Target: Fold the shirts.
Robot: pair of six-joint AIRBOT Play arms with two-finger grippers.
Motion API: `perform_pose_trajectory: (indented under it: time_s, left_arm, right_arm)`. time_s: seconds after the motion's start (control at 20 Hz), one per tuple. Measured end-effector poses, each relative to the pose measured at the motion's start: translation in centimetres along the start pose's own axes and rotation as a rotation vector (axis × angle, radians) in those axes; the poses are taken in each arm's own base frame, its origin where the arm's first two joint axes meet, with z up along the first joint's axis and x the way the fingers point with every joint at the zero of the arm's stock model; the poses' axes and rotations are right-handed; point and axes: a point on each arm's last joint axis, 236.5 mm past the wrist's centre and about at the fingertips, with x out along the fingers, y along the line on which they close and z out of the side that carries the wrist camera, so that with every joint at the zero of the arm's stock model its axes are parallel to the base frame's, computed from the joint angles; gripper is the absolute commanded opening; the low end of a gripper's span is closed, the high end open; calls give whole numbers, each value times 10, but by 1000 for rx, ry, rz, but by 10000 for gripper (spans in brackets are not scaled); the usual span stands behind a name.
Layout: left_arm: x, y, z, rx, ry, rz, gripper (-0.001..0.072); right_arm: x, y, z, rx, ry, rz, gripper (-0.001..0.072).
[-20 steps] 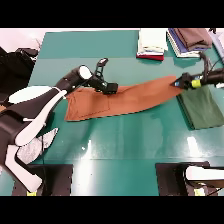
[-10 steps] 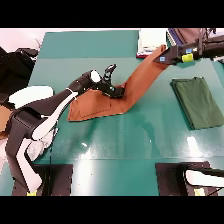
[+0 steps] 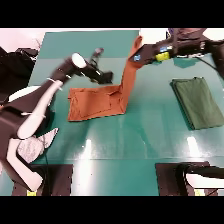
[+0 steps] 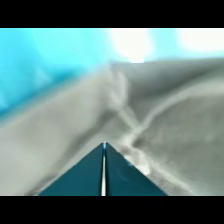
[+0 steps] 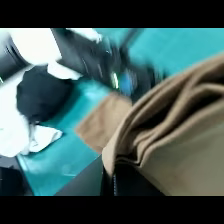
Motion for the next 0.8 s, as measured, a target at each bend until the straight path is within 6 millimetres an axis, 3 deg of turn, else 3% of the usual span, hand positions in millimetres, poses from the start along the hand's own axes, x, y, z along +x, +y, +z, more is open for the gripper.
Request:
perform_pose_trajectory:
  time_s: [0.05,0.1,0.2,0.3,0.4,0.5,0.6,0.75,0.8]
  left_arm:
    - [-33,11,20,7,-48,29,22]
    - [-67,21,37,14,-99,61,21]
    - [-137,37,64,30,-206,132,22]
    - [-196,46,78,38,-296,190,22]
    - [-237,51,83,48,-352,234,22]
    - [-259,50,82,60,-376,257,22]
    - [-267,47,79,70,-373,269,22]
    - [-264,30,74,114,-357,257,22]
    - [-261,24,72,131,-351,252,22]
  right_arm:
    - [21,9,-5,-8,18,21,23]
    - [43,18,-9,-18,29,42,72]
    - [94,38,-15,-61,42,83,338]
    - [141,57,-18,-104,41,117,344]
    - [171,72,-24,-139,55,148,340]
    - [180,74,-29,-156,81,158,338]
    - [173,55,-39,-146,127,135,334]
    - [143,-9,-58,-50,190,17,342]
    - [131,-36,-67,4,206,-34,445]
